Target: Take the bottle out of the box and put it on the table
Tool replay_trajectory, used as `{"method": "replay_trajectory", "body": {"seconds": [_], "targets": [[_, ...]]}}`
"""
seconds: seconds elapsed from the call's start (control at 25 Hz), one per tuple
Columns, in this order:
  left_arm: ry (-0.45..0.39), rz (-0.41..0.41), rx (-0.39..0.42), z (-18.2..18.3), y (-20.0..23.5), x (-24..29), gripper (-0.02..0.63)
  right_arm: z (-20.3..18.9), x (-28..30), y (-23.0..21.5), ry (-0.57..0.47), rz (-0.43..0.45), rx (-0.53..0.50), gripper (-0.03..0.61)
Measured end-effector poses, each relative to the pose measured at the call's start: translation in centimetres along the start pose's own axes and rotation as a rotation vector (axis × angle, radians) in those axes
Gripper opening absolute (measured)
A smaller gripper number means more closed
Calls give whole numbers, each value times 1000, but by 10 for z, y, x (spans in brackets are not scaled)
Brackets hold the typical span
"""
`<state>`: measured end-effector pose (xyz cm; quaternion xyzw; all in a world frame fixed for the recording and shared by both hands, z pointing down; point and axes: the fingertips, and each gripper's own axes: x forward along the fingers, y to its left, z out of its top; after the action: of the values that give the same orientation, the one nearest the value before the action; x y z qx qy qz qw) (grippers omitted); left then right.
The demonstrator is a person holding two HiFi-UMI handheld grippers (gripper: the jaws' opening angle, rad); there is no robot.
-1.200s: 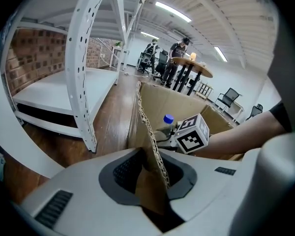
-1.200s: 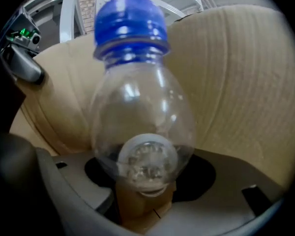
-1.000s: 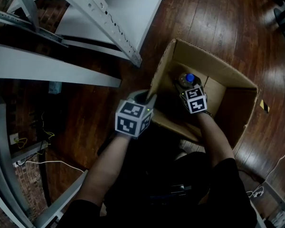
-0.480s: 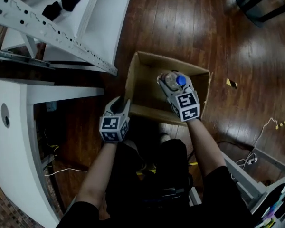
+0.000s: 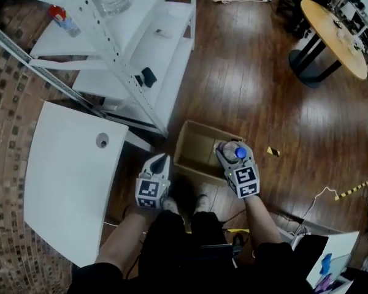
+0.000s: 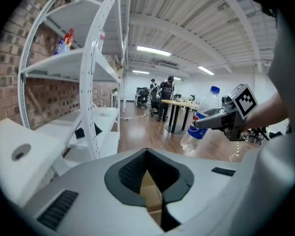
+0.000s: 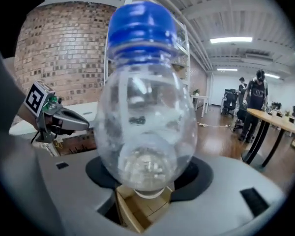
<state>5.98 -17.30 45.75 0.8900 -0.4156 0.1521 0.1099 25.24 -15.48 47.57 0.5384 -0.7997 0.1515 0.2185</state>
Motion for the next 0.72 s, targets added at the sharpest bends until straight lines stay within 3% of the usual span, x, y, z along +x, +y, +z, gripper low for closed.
{"method": "replay_trajectory", "body": {"seconds": [0.16, 0.28, 0.48, 0.64, 0.72], "targets": [[-157, 34, -27, 97, 6, -60, 2, 88, -52, 19, -89, 83, -76, 272], [-256, 88, -41, 137, 15, -115, 2, 127, -79, 44, -135, 122, -116, 272], [-383, 222, -53, 160, 51, -199, 2, 164, -74, 93, -154, 154, -235, 272], [-421, 290, -46, 166, 82, -271, 2, 187, -63, 149, -144, 248, -158, 272], [-431, 363, -47, 165, 106, -311, 2, 204, -50, 183, -151, 295, -139, 272]]}}
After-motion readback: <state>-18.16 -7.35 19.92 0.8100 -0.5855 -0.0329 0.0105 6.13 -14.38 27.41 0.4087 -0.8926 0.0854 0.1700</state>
